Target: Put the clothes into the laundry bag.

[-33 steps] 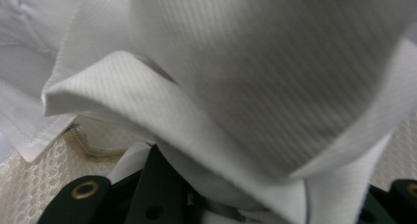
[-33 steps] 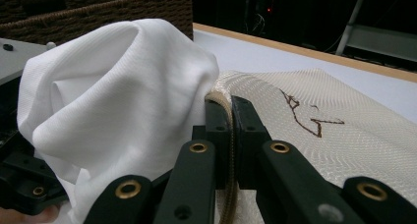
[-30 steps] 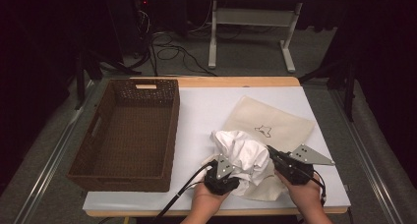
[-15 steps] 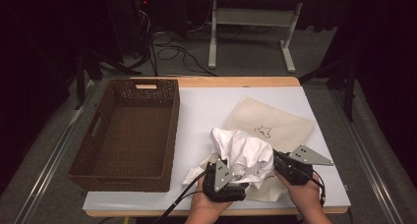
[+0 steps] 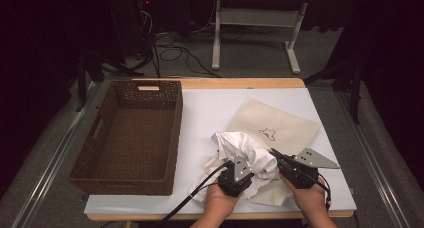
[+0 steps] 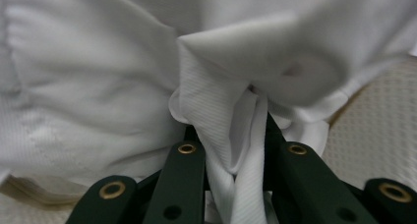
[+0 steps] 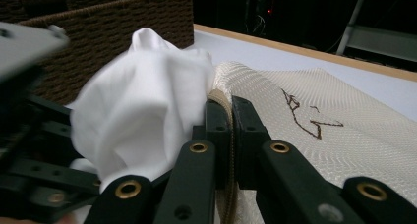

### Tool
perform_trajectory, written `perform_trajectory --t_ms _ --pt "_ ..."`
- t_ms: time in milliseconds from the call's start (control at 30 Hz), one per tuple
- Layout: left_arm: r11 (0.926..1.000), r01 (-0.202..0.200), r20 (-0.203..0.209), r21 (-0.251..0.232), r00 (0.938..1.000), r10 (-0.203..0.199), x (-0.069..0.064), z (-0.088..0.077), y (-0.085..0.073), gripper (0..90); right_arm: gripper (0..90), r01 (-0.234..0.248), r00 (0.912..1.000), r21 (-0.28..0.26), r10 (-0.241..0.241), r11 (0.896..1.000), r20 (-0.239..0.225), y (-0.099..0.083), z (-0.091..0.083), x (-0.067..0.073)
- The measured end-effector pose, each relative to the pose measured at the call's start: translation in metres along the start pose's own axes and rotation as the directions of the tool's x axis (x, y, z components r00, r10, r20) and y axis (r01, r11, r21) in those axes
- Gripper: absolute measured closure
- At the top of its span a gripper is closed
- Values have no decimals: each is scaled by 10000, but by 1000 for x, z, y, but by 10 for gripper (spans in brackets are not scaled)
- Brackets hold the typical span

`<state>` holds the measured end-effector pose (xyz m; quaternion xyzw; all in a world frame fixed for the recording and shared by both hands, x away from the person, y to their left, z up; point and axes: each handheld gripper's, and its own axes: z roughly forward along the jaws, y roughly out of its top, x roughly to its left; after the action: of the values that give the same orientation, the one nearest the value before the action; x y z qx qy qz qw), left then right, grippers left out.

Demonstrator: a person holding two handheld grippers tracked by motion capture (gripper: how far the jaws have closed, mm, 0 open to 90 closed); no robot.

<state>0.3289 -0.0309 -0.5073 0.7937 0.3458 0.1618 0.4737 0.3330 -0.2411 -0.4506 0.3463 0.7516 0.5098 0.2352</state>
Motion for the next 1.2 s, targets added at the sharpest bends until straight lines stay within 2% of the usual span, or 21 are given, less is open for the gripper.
perform_trajectory --t_ms 33,133,167,233,333,400,467,600,700,767,867,900,967,1033,1067,1100,1200 --pt "9996 249 44 101 9997 -249 2 4 0 785 890 21 10000 -79 -21 10000 -45 1 -1 0" --pt "9991 406 16 124 9992 -406 3 8 -1 771 890 -28 9999 -280 24 9996 -158 3 -6 3" --pt "9986 517 27 73 9987 -517 3 8 -1 763 890 111 9998 -317 -116 9994 -170 4 -7 3" --pt "9980 634 118 -48 9979 -634 4 6 -1 704 890 168 9998 -320 -172 9993 -110 3 -6 4" --pt "9966 603 88 -564 9982 -598 1 -3 -3 438 890 105 9999 -376 -109 9992 -108 2 -6 2" --pt "9972 447 12 -593 9990 -447 -3 -11 -5 265 890 41 9999 -349 -44 9994 -110 1 -6 2" --pt "9972 390 -6 -636 9992 -391 -7 -19 -8 161 890 29 10000 -310 -32 9995 -75 1 -5 2" --pt "9920 344 128 -1217 9994 -331 -11 -38 -12 154 889 28 10000 -290 -30 9996 -68 0 -5 3" --pt "9876 175 97 -1561 9998 -162 -15 -45 -11 154 889 74 10000 -254 -74 9996 -25 0 -5 3" --pt "9831 201 178 -1818 9997 -172 -18 -48 -8 154 889 93 10000 -268 -94 9996 -29 0 -5 3" --pt "9799 186 396 -1984 9992 -109 -21 -47 -2 193 889 108 9999 -296 -109 9995 -21 0 -5 3" --pt "9771 -24 467 -2129 9988 127 -22 -46 1 235 890 104 9999 -298 -105 9995 -37 0 -5 4" --pt "9767 -192 585 -2135 9978 324 -24 -42 5 431 889 71 10000 -285 -72 9996 -46 0 -4 4" --pt "9802 -43 594 -1979 9981 163 -22 -36 8 691 889 42 10000 -271 -43 9996 -53 -1 -4 5" --pt "9819 133 615 -1888 9981 -17 -20 -31 10 752 889 56 10000 -276 -58 9996 -68 -1 -4 5" --pt "9833 129 564 -1816 9984 -27 -19 -28 11 820 889 89 9999 -278 -90 9996 -65 -1 -4 5" --pt "9866 226 417 -1616 9990 -161 -15 -17 12 860 889 150 9999 -282 -151 9995 -28 -1 -4 6"
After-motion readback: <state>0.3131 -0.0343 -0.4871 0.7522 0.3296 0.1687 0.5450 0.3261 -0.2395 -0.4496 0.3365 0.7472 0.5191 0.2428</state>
